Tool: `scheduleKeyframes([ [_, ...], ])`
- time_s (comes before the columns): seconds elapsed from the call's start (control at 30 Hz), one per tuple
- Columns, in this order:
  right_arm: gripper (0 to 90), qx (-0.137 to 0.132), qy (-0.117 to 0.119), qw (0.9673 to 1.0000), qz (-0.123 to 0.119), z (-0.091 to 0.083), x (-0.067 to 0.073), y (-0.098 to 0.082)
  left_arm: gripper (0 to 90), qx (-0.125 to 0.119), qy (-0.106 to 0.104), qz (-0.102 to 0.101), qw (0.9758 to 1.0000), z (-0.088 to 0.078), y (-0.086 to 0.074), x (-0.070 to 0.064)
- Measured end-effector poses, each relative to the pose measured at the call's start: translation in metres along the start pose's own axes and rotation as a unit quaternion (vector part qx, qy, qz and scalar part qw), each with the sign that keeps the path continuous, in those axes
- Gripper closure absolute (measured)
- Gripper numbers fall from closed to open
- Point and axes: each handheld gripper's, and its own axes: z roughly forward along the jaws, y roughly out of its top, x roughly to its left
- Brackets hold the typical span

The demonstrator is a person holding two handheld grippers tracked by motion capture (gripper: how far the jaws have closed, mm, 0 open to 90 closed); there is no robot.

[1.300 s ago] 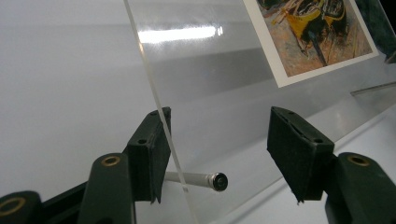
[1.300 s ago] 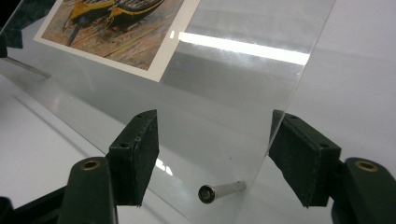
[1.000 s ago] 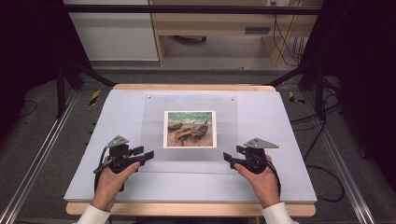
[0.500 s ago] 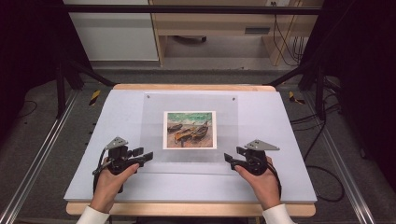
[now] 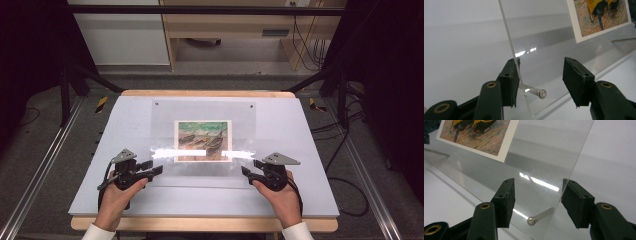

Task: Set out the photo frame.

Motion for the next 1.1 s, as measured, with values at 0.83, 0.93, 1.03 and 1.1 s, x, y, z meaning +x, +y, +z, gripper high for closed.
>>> scheduleKeyframes([
  [0.83, 53.5, 0.005, -0.003, 0.9999, -0.011, -0.0079, 0.0019, -0.0060, 51.5, 0.008, 0.005, 0.013, 0.9999, -0.0047, -0.0068, -0.0039],
  [0.93, 54.2, 0.006, -0.004, 0.9999, -0.013, -0.0086, 0.0028, -0.0065, 51.9, 0.011, 0.006, 0.017, 0.9998, -0.0052, -0.0074, -0.0044],
  [1.03, 55.1, 0.008, -0.005, 0.9998, -0.015, -0.0095, 0.0034, -0.0072, 52.2, 0.012, 0.008, 0.021, 0.9997, -0.0056, -0.0082, -0.0053],
  [1.1, 55.8, 0.009, -0.005, 0.9998, -0.018, -0.0102, 0.0036, -0.0079, 52.4, 0.014, 0.010, 0.024, 0.9996, -0.0059, -0.0087, -0.0060],
])
